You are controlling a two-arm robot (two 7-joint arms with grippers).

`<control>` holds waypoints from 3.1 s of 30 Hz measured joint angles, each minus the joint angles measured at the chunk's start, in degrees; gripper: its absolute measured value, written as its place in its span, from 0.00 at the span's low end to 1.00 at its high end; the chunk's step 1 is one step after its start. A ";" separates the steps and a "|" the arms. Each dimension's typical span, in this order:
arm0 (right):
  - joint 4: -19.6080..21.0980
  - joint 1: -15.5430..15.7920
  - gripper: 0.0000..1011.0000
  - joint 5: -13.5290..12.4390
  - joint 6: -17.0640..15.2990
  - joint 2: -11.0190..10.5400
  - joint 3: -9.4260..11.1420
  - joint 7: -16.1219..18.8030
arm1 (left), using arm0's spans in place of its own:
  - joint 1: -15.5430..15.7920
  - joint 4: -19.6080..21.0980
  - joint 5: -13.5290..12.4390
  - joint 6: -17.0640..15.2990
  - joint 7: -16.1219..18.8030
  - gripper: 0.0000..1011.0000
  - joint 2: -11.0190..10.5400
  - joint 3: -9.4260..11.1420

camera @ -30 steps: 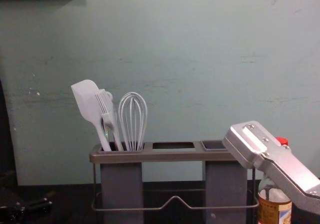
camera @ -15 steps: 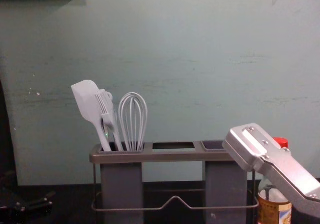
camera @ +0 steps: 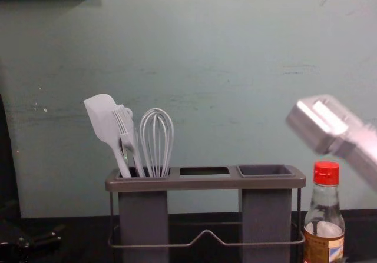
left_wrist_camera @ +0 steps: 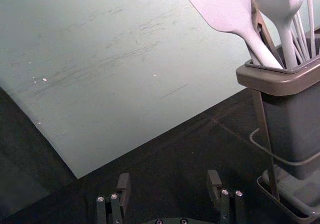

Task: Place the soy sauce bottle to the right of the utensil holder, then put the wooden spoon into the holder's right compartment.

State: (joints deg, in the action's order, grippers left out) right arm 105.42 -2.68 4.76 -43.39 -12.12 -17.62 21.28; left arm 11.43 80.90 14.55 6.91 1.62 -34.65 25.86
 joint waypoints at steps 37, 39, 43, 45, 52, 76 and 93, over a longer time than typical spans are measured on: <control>4.50 18.54 0.83 -15.44 68.35 -6.26 13.97 2.41 | 0.00 0.00 0.00 0.00 0.00 0.99 0.00 0.00; 4.39 18.63 0.83 -15.44 68.48 -6.20 13.87 1.79 | 0.00 0.00 0.00 0.00 0.00 0.99 0.00 0.00; 4.36 18.68 0.83 -15.42 68.51 -6.19 13.84 1.55 | 0.00 0.00 0.00 0.00 0.00 0.99 0.00 0.00; 4.36 18.67 0.83 -15.41 68.54 -6.20 13.84 1.58 | 0.00 0.00 0.00 0.00 0.00 0.99 0.00 0.00; 4.36 18.65 0.83 -15.40 68.61 -6.22 13.87 1.72 | 0.00 0.00 0.00 0.00 0.00 0.99 0.00 0.00; 4.45 18.63 0.83 -15.40 68.69 -6.24 13.89 1.98 | 0.00 0.00 0.00 0.00 0.00 0.99 0.00 0.00; -6.46 3.17 0.83 -20.48 66.15 -6.93 7.92 6.18 | 0.00 0.00 0.00 0.00 0.00 0.99 0.00 0.00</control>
State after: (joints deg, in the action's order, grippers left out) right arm 98.97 0.49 -15.71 22.77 -19.04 -9.69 27.46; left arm 11.43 80.90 14.55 6.91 1.62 -34.64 25.86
